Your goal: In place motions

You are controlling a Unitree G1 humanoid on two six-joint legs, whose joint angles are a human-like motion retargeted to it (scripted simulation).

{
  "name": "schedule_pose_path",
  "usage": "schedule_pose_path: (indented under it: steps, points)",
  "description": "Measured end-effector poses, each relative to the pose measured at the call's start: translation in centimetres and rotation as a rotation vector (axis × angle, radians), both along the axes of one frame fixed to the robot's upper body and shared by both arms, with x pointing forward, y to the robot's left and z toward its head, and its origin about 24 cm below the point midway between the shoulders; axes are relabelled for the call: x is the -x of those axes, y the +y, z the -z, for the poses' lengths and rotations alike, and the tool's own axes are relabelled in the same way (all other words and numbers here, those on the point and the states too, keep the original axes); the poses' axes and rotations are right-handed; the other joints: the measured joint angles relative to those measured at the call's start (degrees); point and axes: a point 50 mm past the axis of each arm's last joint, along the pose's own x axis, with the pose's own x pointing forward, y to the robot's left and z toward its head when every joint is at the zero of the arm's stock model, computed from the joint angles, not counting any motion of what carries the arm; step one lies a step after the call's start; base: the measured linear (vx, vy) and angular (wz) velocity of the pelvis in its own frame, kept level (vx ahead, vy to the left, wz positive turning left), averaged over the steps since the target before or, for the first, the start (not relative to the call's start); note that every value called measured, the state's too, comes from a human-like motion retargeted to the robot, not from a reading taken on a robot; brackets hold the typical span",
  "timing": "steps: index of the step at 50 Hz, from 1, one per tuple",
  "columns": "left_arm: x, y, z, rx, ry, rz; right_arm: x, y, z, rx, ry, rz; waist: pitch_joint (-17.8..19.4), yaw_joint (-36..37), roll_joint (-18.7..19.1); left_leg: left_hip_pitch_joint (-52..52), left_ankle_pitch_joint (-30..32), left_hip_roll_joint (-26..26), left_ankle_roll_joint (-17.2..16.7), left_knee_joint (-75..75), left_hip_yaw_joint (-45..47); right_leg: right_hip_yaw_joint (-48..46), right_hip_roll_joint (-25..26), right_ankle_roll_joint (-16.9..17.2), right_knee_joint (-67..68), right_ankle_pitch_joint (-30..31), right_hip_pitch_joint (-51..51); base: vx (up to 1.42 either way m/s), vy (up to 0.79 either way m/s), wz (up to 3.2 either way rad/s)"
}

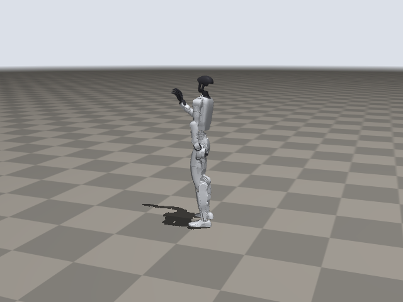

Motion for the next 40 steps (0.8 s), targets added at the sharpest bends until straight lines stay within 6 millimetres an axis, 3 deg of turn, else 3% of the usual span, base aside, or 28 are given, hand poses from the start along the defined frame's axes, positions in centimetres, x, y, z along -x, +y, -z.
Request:
schedule_pose_path:
  steps: [3,7,10,12,13,15,17,18,20,22,24,29,33,37,40]
  points:
    - [0.2,0.3,0.0,-0.007,0.010,0.019,2.4,-3.0,-1.5,0.038,-0.232,0.302,0.2,-0.4,0.1,0.6,-0.2,0.0,0.0,-0.2,0.8,0.8,0.1,-0.1,0.0,0.2,-0.3,0.00,-0.01,-0.36]
    - [0.1,0.7,0.0,-0.014,-0.002,0.065,3.3,-5.6,-1.5,0.025,-0.313,0.519,0.1,-1.3,0.5,1.2,-0.3,0.1,0.0,-0.4,1.6,1.8,0.3,-0.1,0.2,0.4,-0.6,-0.02,0.00,-0.27]
    - [-0.5,0.9,0.1,-0.014,-0.028,0.099,2.2,-7.1,-0.1,-0.075,-0.238,0.614,0.0,-1.9,0.8,1.5,-0.4,0.2,0.0,-0.5,2.1,2.4,0.4,-0.2,0.3,0.4,-0.9,-0.02,0.01,-0.13]
    - [-1.1,1.0,0.2,-0.013,-0.052,0.122,0.0,-7.7,2.2,-0.211,0.031,0.614,-0.2,-2.2,1.0,1.6,-0.5,0.3,0.0,-0.5,2.3,2.7,0.5,-0.2,0.4,0.5,-1.1,0.00,0.00,0.00]
    - [-1.4,1.1,0.3,-0.013,-0.065,0.133,-1.4,-7.6,4.0,-0.295,0.251,0.549,-0.3,-2.3,1.1,1.6,-0.5,0.3,0.0,-0.5,2.3,2.8,0.5,-0.3,0.4,0.5,-1.1,0.00,0.00,0.00]
    - [-2.1,1.1,0.4,-0.013,-0.095,0.156,-3.8,-5.6,8.2,-0.477,0.696,0.229,-0.5,-2.4,1.1,1.6,-0.5,0.3,0.0,-0.4,2.3,2.8,0.6,-0.3,0.5,0.5,-1.1,0.00,0.00,0.00]
    - [-2.8,1.2,0.5,-0.016,-0.127,0.176,-4.7,-2.0,10.0,-0.538,0.922,-0.351,-0.4,-2.3,1.0,1.6,-0.5,0.3,0.0,-0.4,2.2,2.6,0.5,-0.3,0.5,0.4,-0.9,0.00,0.00,0.00]
    - [-3.1,1.2,0.6,-0.019,-0.142,0.185,-4.6,-0.7,9.5,-0.557,0.875,-0.594,-0.3,-2.1,1.0,1.6,-0.5,0.3,0.0,-0.4,2.1,2.5,0.5,-0.3,0.4,0.4,-0.9,0.00,0.00,0.00]
    - [-3.6,1.2,0.7,-0.030,-0.167,0.196,-4.0,0.1,7.4,-0.676,0.596,-0.875,-0.4,-1.9,0.8,1.3,-0.5,0.3,-0.1,-0.3,1.9,2.3,0.4,-0.3,0.4,0.4,-0.9,0.00,0.00,0.00]
    - [-3.8,1.0,0.8,-0.036,-0.179,0.195,-3.0,-1.6,5.3,-0.774,0.301,-0.763,-0.5,-1.8,0.8,1.1,-0.4,0.3,-0.1,-0.3,1.8,2.1,0.4,-0.2,0.3,0.4,-0.9,0.00,0.00,0.00]
    - [-3.8,0.8,0.7,-0.030,-0.177,0.192,-1.5,-2.7,3.5,-0.677,0.119,-0.511,-0.5,-1.6,0.9,0.9,-0.4,0.2,-0.1,-0.3,1.7,2.0,0.4,-0.2,0.3,0.4,-1.0,0.00,0.00,0.00]
    - [-3.1,0.4,0.5,0.000,-0.140,0.202,0.7,-2.8,0.0,-0.192,-0.027,0.026,-0.2,-0.7,0.8,0.7,-0.4,0.1,0.0,-0.2,1.3,1.6,0.2,-0.2,0.2,0.4,-0.9,0.00,0.00,0.00]
    - [-2.2,0.3,0.4,0.000,-0.106,0.209,1.8,-2.0,-2.2,0.055,-0.181,0.134,-0.2,-0.1,0.4,0.4,-0.2,-0.1,0.0,-0.1,0.7,1.0,0.0,-0.1,0.1,0.3,-0.5,0.00,0.01,0.15]
    - [-1.2,0.3,0.4,-0.022,-0.074,0.208,0.4,-1.8,-2.5,0.126,-0.131,0.167,-0.1,0.7,0.0,0.4,-0.1,-0.2,0.1,-0.1,0.2,0.5,-0.1,-0.1,0.0,0.2,0.0,0.00,0.00,0.10]
    - [-0.4,0.2,0.3,-0.040,-0.047,0.190,-3.1,-2.0,-0.7,0.238,0.208,0.197,0.0,1.1,-0.2,0.5,0.0,-0.2,0.1,0.0,0.0,0.2,0.0,-0.1,0.0,0.1,0.4,0.00,0.00,0.00]
